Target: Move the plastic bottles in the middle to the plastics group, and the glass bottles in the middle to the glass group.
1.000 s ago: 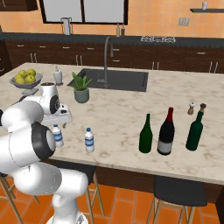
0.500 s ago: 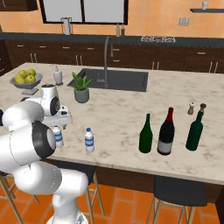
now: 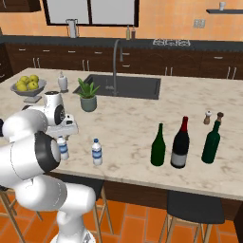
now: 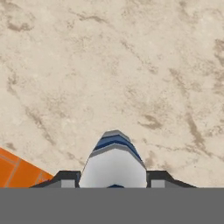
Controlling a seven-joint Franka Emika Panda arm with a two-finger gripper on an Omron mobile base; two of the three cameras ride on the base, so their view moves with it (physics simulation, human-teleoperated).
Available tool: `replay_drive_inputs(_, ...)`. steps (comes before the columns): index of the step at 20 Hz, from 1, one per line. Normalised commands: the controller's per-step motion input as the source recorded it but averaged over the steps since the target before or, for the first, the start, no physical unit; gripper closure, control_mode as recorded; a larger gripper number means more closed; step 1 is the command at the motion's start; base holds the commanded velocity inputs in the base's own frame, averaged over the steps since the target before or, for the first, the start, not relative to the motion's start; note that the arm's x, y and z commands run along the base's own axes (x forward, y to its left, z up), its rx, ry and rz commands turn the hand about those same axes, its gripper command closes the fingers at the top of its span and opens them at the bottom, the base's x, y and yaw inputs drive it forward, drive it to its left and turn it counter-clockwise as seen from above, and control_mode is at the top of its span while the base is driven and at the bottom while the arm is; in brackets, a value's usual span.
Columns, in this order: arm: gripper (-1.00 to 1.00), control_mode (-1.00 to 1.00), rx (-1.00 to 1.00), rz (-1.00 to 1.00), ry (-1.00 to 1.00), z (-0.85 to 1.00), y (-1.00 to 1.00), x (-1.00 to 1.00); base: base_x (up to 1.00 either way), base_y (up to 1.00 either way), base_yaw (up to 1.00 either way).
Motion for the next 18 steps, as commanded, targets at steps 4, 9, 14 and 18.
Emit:
replay_drive_inputs(4,1.00,-1.00,0.00,0.00,0.00,0.21,0.17,-0.05,0.00,0.00,0.00)
replay_drive_inputs(9,1.00,-1.00,0.00,0.01,0.00,0.40,0.67,-0.10,0.00,0.00,0.00)
replay_drive_inputs(14,1.00,-1.00,0.00,0.00,-0.01,0.15,0.94,-0.02,0.00,0.00,0.00)
replay_drive_inputs(18,1.00,-1.00,0.00,0.04,0.00,0.00,1.00,0.00,0.00,0.00,0.00)
